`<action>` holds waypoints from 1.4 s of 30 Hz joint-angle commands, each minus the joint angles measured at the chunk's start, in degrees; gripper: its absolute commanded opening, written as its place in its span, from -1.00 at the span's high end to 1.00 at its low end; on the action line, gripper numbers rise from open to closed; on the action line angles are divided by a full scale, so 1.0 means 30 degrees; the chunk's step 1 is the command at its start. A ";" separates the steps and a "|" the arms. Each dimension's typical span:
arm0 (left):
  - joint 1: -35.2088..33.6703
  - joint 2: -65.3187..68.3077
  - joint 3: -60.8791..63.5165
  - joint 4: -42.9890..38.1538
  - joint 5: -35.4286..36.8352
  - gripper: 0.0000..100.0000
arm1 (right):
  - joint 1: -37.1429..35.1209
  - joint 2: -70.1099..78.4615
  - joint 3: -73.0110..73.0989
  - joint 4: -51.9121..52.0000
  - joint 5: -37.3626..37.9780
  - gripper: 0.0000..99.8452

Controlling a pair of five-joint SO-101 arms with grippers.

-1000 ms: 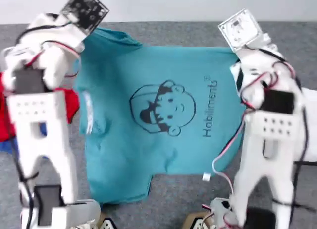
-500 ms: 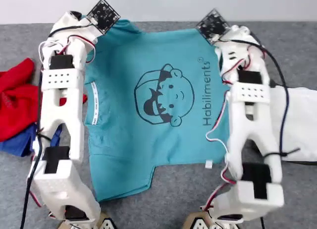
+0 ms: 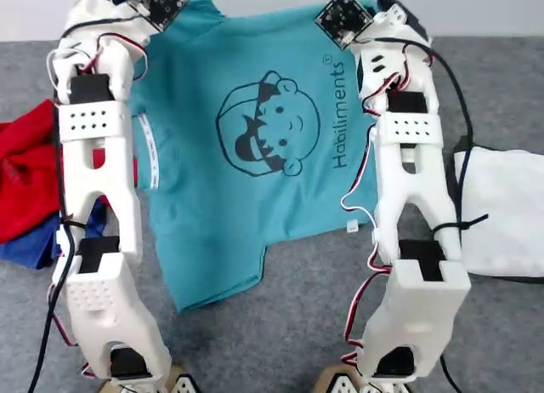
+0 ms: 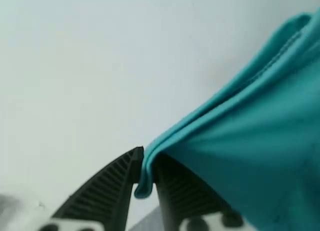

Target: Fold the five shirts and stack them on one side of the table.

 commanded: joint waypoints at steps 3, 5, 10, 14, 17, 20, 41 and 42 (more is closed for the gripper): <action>0.0469 -0.0264 -0.2711 0.5568 -0.0205 0.99 | -0.0249 -0.0249 -0.1319 0.2945 0.0088 0.98; 0.0615 -0.0264 -0.3121 0.7795 -0.0205 0.99 | -0.0278 -0.0161 -0.1319 0.4908 0.0088 0.98; 0.1114 -0.0264 -0.3971 1.3275 -0.0176 0.99 | -0.0190 -0.0190 -0.1319 0.9802 0.0029 0.98; 0.1377 -0.0264 -0.4821 1.7553 -0.0176 0.99 | 0.0190 -0.0249 -0.1407 1.2879 0.0029 0.98; 0.1465 -0.0264 -0.5289 2.0366 -0.0205 0.99 | 0.0513 -0.0278 -0.1436 1.5136 0.0029 0.98; 0.1231 -0.0498 -0.4498 2.0396 -0.0117 0.99 | 0.0806 -0.0278 -0.1436 1.7216 0.0029 0.98; 0.4806 -1.2952 1.7275 1.9663 -0.0850 0.99 | 0.2476 0.0689 -0.1377 2.1963 0.0908 0.98; 0.4747 -1.2952 1.7538 1.9516 -0.0850 0.99 | 0.2535 0.0777 -0.1377 2.1963 0.0908 0.98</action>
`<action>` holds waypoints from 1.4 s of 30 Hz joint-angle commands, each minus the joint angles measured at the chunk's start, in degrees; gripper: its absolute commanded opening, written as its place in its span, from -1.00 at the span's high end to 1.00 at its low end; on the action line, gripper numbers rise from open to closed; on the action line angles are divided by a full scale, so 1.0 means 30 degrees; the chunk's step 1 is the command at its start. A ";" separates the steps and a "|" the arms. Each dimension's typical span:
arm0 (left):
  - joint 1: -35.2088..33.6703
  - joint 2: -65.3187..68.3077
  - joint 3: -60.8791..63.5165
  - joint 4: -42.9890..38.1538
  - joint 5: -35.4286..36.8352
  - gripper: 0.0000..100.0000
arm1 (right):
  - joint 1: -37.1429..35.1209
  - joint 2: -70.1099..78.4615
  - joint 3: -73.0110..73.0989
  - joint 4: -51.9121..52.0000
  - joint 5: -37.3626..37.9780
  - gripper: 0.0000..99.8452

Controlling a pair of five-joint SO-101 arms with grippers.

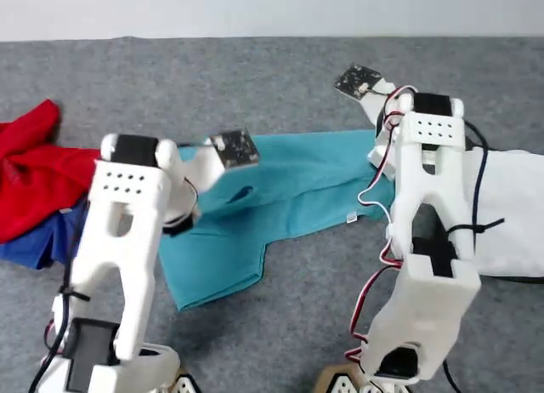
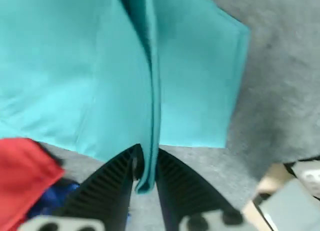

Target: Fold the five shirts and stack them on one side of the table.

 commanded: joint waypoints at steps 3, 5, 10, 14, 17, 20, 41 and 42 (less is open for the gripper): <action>0.0147 -0.0967 0.1128 -0.0293 -0.0147 0.99 | 0.0513 -0.0044 -0.1319 0.0190 0.0322 0.98; 0.0147 -0.0967 0.1187 -0.0234 -0.0205 0.99 | 0.0689 -0.0044 -0.1319 0.0190 0.0352 0.98; 0.0117 -0.0967 0.1714 -0.0176 -0.0498 0.99 | 0.0864 -0.0044 -0.1319 0.1451 0.1260 0.98; 0.0117 -0.0996 0.2330 -0.0176 -0.1289 0.99 | 0.0894 -0.0044 -0.1407 0.2066 0.1612 0.98; 0.0117 -0.0996 0.2388 -0.0176 -0.1319 0.99 | 0.1011 -0.0044 -0.1407 0.2066 0.1641 0.98; 0.0117 -0.0996 0.2388 -0.0059 -0.1905 0.99 | 0.1040 -0.0044 -0.1407 0.2154 0.1670 0.98; -0.2432 -0.0996 0.0337 0.0381 -0.1084 0.75 | 0.0982 -0.2476 -0.2462 0.4000 0.1582 0.53; -0.2432 -0.0996 0.0015 0.0029 -0.0967 0.78 | 0.0982 -0.2564 -0.2462 0.3941 0.1582 0.55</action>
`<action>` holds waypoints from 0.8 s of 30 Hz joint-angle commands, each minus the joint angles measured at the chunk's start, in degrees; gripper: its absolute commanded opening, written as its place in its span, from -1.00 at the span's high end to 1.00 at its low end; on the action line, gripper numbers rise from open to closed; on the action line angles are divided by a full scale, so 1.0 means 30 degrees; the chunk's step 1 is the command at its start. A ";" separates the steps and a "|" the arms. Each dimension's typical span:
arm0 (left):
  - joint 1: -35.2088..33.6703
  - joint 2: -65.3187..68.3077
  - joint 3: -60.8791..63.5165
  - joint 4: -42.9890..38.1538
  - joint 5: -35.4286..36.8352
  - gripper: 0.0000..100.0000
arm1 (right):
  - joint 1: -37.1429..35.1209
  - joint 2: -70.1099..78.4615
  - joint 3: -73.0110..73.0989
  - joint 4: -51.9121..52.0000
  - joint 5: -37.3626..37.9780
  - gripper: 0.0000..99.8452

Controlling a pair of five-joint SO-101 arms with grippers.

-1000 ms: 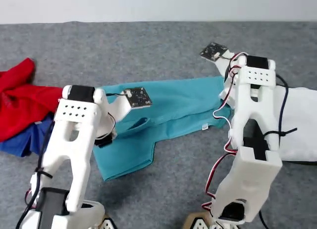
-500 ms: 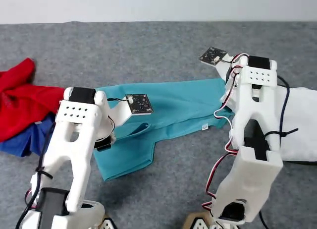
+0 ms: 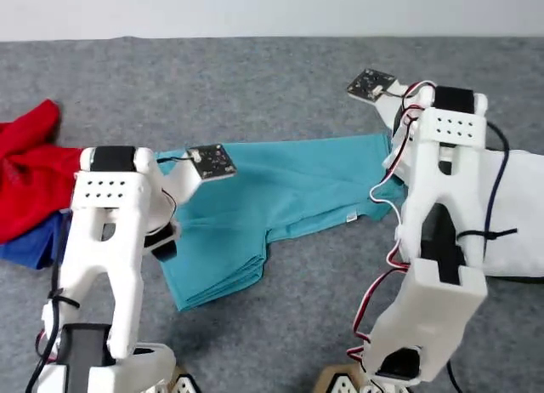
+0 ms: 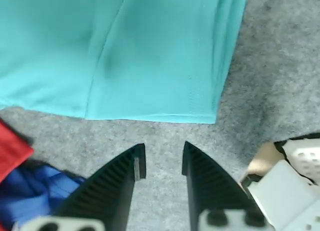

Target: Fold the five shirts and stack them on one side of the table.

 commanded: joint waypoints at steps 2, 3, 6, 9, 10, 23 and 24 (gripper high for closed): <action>-0.0059 -0.0586 -0.1832 -0.0821 0.1670 0.86 | 0.0132 -0.1597 -0.0908 -0.0073 0.0059 0.61; -0.0059 -0.0557 -0.2007 -0.1260 0.2696 0.91 | 0.0103 -0.1626 -0.0908 -0.0073 0.0029 0.66; 0.0059 -0.0527 -0.1978 -0.1934 0.5304 0.99 | 0.0073 -0.1538 -0.0908 -0.0073 -0.1348 0.85; 0.0352 -0.0527 -0.1245 -0.2462 0.7209 0.99 | -0.0366 -0.1070 -0.0908 -0.0278 -0.3136 0.99; 0.0469 -0.0527 -0.0894 -0.2989 0.7971 0.99 | -0.0601 -0.0806 -0.0908 -0.0425 -0.3780 0.98; 0.0850 -0.0469 0.6667 -0.7385 0.9729 0.99 | -0.2418 0.4645 -0.0908 -0.3414 -0.6711 0.96; 0.0821 -0.0469 0.7223 -0.7414 0.9436 0.99 | -0.2359 0.5055 -0.0908 -0.3853 -0.6681 0.96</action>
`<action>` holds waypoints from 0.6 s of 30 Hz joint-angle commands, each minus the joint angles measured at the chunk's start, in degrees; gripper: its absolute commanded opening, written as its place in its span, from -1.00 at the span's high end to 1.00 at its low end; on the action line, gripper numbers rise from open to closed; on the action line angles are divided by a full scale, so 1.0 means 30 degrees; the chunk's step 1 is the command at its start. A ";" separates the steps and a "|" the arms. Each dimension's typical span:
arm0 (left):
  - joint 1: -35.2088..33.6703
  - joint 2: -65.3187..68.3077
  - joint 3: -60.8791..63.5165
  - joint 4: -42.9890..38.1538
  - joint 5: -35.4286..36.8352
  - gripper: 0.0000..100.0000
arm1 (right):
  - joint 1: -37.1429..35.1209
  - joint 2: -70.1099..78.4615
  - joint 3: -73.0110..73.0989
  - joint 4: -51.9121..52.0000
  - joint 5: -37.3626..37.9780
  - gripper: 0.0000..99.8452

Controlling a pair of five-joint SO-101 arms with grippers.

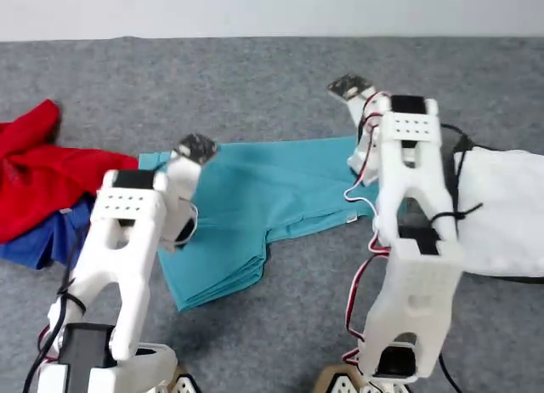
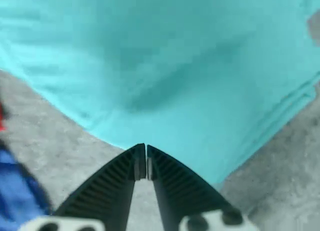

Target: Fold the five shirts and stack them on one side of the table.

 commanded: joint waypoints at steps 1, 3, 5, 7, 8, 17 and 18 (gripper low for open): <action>0.0029 -0.0469 0.1568 -0.0381 -0.1143 0.99 | 0.0044 0.0747 -0.0908 -0.1392 -0.0147 0.96; 0.0000 -0.0469 0.2447 -0.0410 -0.1319 0.99 | 0.0249 0.1245 -0.0908 -0.2535 -0.0117 0.96; 0.0000 -0.0469 0.3121 -0.0410 -0.1465 0.99 | 0.0308 0.1568 -0.0908 -0.3648 -0.0088 0.96; -0.0029 -0.0469 0.3736 -0.0410 -0.1905 0.99 | 0.0366 0.1773 -0.0908 -0.4469 -0.0088 0.96; -0.0059 -0.0469 0.4029 -0.0410 -0.2168 0.98 | 0.0396 0.1832 -0.0908 -0.4733 -0.0088 0.96; -0.2022 -0.0762 0.3033 0.1875 -0.4220 0.99 | 0.0366 -0.0425 -0.0938 -0.2974 -0.0088 0.96; -0.2227 -0.0762 0.2242 0.2608 -0.4190 0.99 | 0.0366 -0.0923 -0.0938 -0.2535 -0.0088 0.96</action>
